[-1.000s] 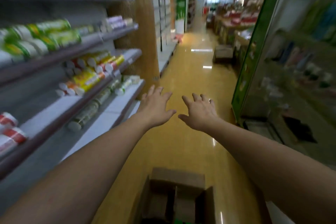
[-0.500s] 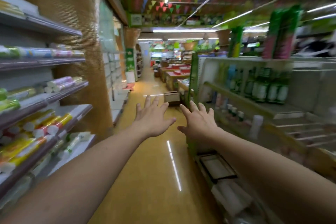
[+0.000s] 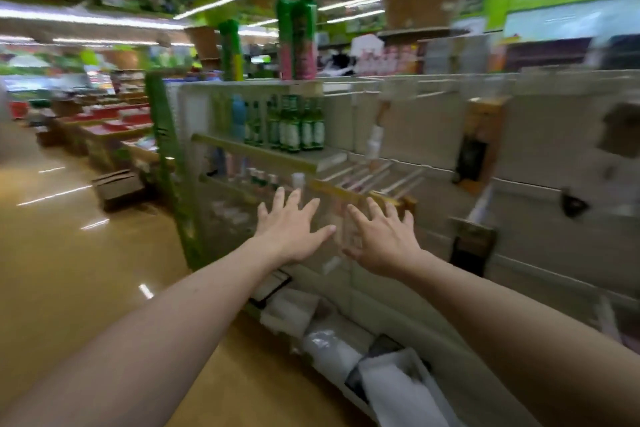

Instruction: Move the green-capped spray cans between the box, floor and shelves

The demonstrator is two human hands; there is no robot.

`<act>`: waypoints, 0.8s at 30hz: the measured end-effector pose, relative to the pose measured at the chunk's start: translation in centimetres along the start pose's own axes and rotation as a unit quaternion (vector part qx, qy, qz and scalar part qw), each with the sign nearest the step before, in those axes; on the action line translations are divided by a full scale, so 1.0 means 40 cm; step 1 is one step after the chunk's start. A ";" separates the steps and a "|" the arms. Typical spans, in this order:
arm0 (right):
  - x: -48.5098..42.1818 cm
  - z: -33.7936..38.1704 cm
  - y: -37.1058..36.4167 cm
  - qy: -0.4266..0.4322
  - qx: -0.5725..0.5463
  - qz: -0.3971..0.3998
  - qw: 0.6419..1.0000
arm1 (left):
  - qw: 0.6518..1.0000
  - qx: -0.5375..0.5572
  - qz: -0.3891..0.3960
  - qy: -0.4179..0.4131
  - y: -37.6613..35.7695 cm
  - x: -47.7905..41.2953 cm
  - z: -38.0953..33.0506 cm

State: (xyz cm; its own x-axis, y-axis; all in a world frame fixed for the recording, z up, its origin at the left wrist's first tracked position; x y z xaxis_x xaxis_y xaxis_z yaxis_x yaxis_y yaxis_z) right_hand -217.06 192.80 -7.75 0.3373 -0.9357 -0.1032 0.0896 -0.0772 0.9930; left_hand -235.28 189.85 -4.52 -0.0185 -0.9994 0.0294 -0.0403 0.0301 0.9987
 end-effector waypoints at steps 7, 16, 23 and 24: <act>0.275 -0.339 0.058 -0.144 0.009 -0.026 0.989 | 0.989 -0.022 -0.017 -0.147 -0.036 0.019 -0.416; 0.759 -0.749 0.132 -0.282 0.022 -0.031 0.959 | 0.961 0.011 -0.029 -0.274 -0.091 0.192 -0.997; 1.110 -0.996 0.150 -0.379 0.028 -0.026 0.925 | 0.919 0.033 -0.020 -0.392 -0.163 0.349 -1.408; 1.153 -1.023 0.150 -0.393 0.026 -0.024 0.919 | 0.912 0.030 -0.021 -0.409 -0.173 0.370 -1.457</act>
State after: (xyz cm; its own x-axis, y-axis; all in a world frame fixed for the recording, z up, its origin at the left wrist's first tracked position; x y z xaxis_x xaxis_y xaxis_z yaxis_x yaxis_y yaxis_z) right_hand -162.61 163.26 -8.93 -0.4487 -0.8888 -0.0932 0.0355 -0.1220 0.9919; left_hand -177.06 173.82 -8.61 -0.7531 -0.6536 -0.0744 -0.1132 0.0173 0.9934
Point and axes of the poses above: each hand's wrist, its own x-axis away from the middle knuckle, its own y-axis out of the back of the hand, z = x × y, the point moved 1 cm from there along -x, towards the middle knuckle, and after that the axes turned 8 degrees about z, right-handed, at the moved point
